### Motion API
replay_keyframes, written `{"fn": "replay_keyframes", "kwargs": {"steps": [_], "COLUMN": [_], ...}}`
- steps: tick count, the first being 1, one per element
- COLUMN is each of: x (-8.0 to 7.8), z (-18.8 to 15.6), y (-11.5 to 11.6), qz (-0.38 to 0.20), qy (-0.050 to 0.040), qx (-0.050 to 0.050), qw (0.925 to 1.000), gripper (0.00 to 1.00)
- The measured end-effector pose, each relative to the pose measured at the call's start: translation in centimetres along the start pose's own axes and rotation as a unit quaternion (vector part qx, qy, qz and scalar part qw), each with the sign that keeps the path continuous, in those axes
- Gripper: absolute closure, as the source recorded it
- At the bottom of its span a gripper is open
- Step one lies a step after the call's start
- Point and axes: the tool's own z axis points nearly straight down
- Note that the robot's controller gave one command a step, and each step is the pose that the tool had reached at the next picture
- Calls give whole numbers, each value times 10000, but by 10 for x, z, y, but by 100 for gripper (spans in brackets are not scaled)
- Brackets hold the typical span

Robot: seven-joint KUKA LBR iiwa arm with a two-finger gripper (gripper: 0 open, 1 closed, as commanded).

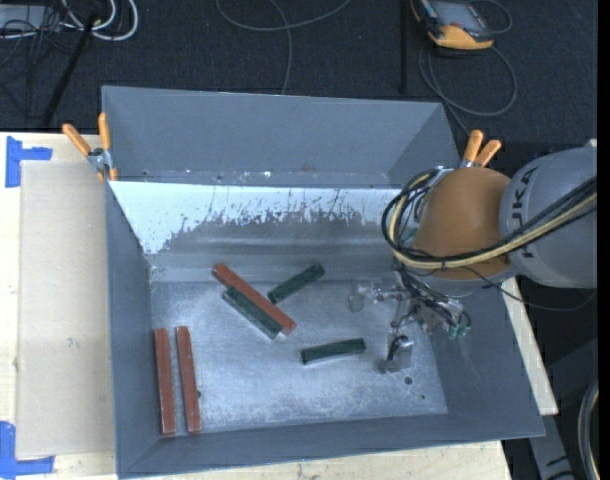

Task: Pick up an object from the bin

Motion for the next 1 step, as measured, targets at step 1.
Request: {"fn": "replay_keyframes", "kwargs": {"steps": [1], "x": [24], "z": [-34], "y": [79], "qz": [447], "qy": [-21], "qx": [-3], "qw": [9990], "gripper": [0]}}
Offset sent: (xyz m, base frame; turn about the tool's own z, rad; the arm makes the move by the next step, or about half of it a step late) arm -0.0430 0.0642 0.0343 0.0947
